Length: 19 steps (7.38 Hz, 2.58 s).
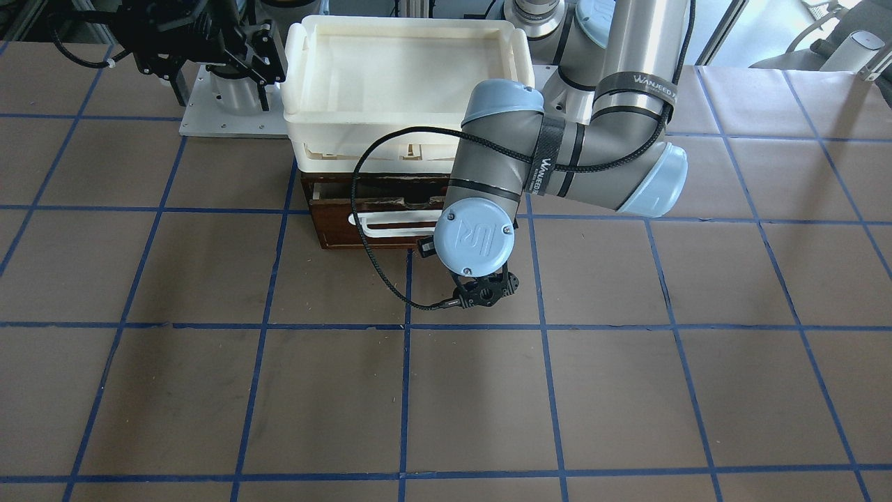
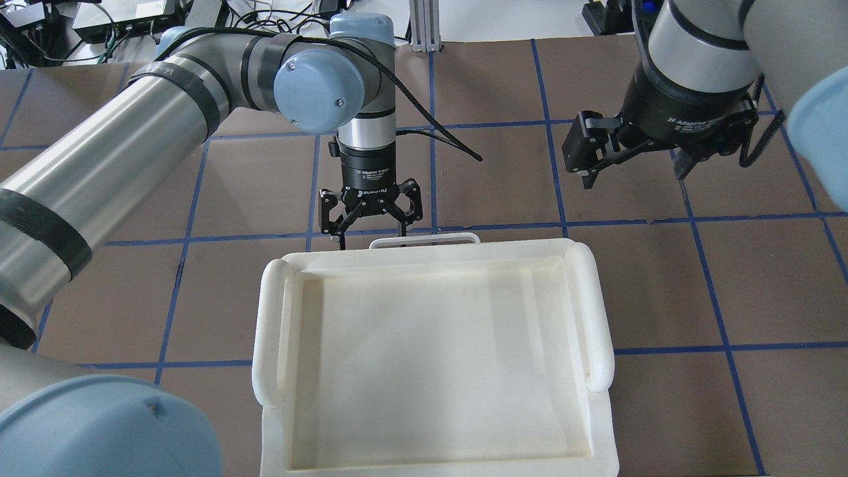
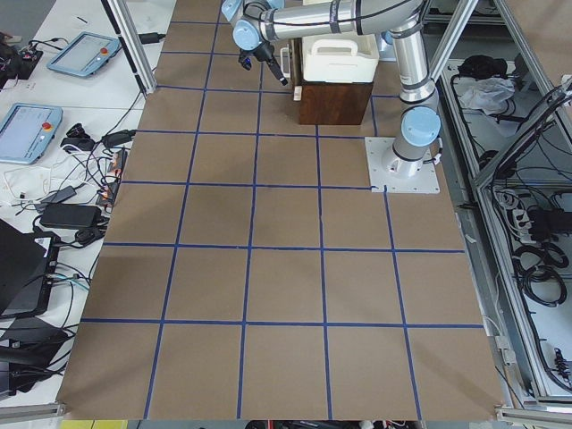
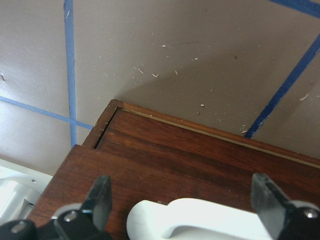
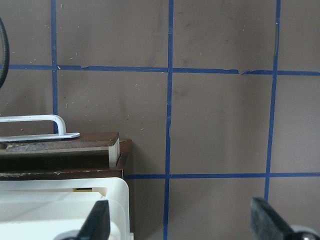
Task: Put scissors in drawer and close it
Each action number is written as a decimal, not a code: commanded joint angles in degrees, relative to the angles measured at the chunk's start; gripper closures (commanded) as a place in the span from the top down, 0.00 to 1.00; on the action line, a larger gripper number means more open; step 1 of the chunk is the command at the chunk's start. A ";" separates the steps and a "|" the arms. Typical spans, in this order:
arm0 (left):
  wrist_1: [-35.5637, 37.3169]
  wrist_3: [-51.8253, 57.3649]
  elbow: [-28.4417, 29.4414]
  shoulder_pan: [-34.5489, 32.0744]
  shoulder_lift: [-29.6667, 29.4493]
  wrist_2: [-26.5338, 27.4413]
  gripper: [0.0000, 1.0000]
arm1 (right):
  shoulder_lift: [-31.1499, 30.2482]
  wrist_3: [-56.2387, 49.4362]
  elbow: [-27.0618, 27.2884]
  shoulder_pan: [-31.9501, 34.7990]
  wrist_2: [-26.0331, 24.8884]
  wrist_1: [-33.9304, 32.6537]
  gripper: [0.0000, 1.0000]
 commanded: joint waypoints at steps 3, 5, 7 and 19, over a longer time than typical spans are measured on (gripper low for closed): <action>-1.13 0.00 -1.14 -0.11 0.43 -0.05 1.00 | 0.09 0.00 0.00 0.00 0.00 0.04 1.00; -1.13 -0.09 -1.41 -0.72 0.35 -0.05 1.00 | 0.09 0.00 0.00 0.00 0.00 -0.05 1.00; -1.65 -0.17 -1.41 -1.16 0.17 0.04 1.00 | -0.09 0.00 0.00 0.00 0.09 0.13 1.00; 11.52 30.45 7.11 12.98 11.66 6.35 1.00 | 0.00 0.00 0.09 0.18 0.00 -2.77 1.00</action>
